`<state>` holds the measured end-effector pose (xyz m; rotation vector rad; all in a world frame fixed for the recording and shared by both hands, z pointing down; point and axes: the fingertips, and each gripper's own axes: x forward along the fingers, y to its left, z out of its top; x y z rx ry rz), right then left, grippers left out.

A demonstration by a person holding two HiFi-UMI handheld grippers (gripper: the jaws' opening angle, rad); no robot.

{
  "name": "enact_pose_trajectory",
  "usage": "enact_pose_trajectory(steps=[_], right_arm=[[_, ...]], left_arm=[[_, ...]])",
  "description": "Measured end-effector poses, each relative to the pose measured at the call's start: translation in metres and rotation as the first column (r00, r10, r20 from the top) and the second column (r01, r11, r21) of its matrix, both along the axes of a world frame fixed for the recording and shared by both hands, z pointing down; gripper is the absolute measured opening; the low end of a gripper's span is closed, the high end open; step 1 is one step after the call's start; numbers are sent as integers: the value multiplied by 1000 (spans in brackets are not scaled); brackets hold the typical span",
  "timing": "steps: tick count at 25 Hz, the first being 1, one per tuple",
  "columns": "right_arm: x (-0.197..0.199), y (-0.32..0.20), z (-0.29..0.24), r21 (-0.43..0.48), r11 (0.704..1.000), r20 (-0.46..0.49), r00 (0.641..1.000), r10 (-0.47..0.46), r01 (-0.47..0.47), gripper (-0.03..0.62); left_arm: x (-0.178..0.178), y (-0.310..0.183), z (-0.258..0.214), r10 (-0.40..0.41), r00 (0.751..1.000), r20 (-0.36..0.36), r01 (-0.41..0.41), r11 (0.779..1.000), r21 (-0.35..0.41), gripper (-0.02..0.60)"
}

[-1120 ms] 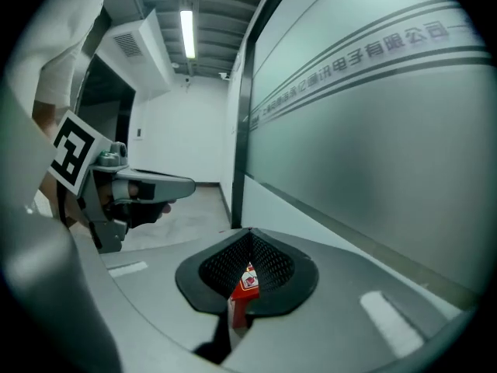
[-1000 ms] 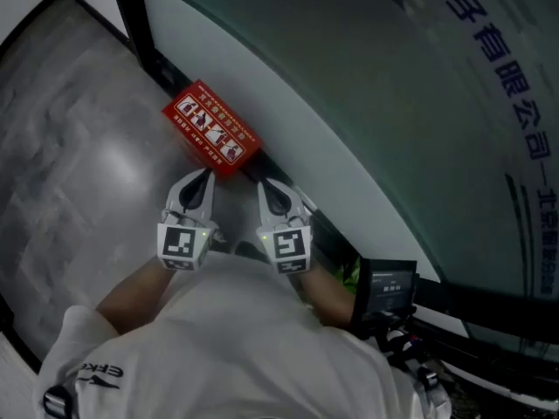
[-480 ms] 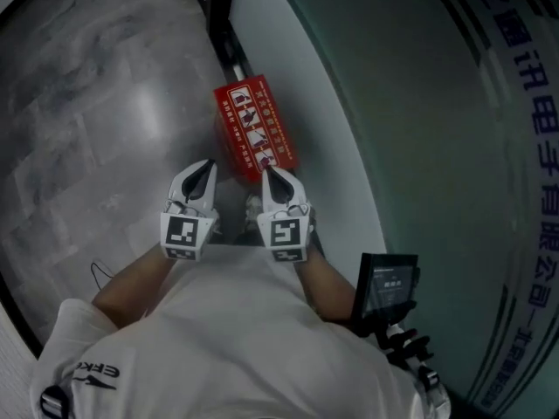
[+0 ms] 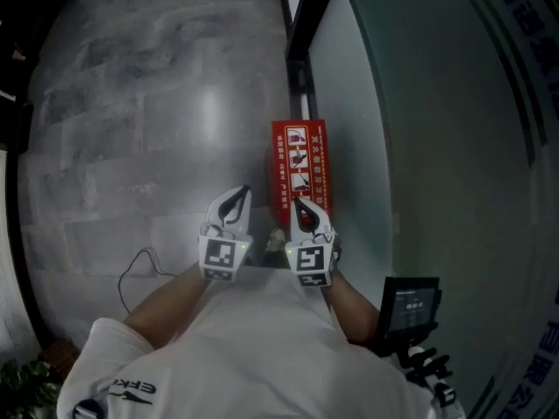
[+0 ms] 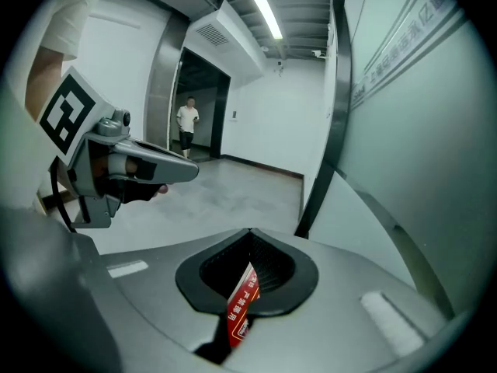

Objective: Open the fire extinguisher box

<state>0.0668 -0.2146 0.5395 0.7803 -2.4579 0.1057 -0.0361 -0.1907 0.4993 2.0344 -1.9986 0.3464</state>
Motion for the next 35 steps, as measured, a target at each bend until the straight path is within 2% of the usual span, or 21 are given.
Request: enact_pose_trajectory(steps=[3,7,12,18,23,26,30,35], right_arm=[[0,-1,9,-11,999,-13,999,-32,32,14],[-4,-6,26,-21,999,-23,999,-41,40,14],[-33,-21,45,-59,997,-44,998,-47,44,14],[-14,-7,106,-125,992,-181,983,-16,-7,14],[-13,-1,174,-154,987,-319,948,-2,-49,17],[-17,4,207,-173,984,-376,926,-40,-28,77],[-19,7,239,-168,986,-457,887,-67,-12,199],[-21,8,272,-136,989,-538,843,-20,-64,375]], left_arm=[[3,1,8,-38,999,-14,38,999,-22,3],[1,1,25,-49,999,5,49,999,-9,2],[-27,-8,47,-71,997,-3,70,993,-91,3],[-4,4,98,-59,998,-32,52,980,-191,3],[-4,15,142,-67,997,-39,54,961,-272,3],[-11,25,162,-78,996,-39,62,949,-310,3],[-24,42,183,-111,993,-42,89,932,-352,3],[-41,61,200,-126,991,-48,97,916,-390,2]])
